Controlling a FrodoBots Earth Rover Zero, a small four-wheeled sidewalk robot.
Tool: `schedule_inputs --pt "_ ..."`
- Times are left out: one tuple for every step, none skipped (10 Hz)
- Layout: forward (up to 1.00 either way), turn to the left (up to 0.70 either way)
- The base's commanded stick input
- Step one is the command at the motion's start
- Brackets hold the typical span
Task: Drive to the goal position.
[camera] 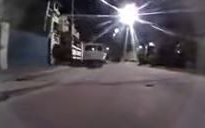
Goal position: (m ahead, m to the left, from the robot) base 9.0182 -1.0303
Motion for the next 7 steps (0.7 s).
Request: schedule_inputs --pt "0.7 -0.35" --pt "0.7 -0.35" --pt "0.7 -0.35" --pt "0.7 -0.33" --pt "0.7 0.07" --pt "0.64 0.05" --pt "0.38 0.05"
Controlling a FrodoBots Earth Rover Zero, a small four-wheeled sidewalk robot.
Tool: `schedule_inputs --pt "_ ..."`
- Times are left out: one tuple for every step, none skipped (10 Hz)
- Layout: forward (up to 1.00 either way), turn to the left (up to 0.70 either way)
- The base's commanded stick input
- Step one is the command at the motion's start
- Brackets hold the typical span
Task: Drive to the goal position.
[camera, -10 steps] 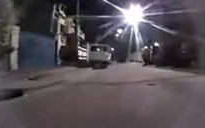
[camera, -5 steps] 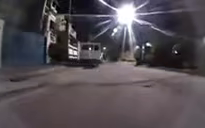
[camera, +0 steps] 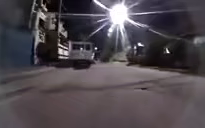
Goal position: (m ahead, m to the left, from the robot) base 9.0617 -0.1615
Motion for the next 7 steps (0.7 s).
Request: schedule_inputs --pt "0.09 0.02" --pt "0.09 0.02" --pt "0.09 0.02" --pt "0.09 0.02" --pt "0.09 0.02" --pt "0.09 0.02" --pt "0.09 0.02"
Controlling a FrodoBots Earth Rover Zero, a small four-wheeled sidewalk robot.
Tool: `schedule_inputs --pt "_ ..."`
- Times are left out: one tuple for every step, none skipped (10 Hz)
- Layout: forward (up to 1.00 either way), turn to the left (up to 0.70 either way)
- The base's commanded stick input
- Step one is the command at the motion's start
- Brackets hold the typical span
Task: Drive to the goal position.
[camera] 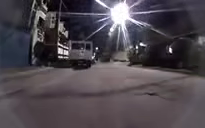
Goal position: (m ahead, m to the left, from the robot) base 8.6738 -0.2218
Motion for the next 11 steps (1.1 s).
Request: schedule_inputs --pt "0.09 0.02" --pt "0.09 0.02" --pt "0.09 0.02" --pt "0.09 0.02" --pt "0.09 0.02" --pt "0.09 0.02" --pt "0.09 0.02" --pt "0.09 0.02" --pt "0.09 0.02" --pt "0.09 0.02" --pt "0.09 0.02"
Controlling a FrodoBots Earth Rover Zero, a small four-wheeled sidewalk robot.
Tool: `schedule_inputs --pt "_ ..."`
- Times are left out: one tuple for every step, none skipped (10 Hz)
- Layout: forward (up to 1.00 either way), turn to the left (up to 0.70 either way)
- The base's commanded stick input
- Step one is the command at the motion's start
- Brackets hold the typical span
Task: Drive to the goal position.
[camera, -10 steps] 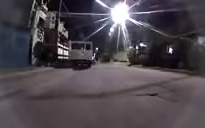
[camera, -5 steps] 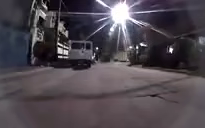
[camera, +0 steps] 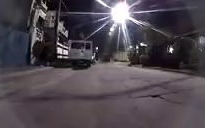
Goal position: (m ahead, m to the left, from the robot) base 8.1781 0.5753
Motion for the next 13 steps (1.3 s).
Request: schedule_inputs --pt "0.09 0.02" --pt "0.09 0.02" --pt "0.09 0.02" --pt "0.09 0.02" --pt "0.09 0.02" --pt "0.09 0.02" --pt "0.09 0.02" --pt "0.09 0.02" --pt "0.09 0.02" --pt "0.09 0.02" --pt "0.09 0.02" --pt "0.09 0.02" --pt "0.09 0.02"
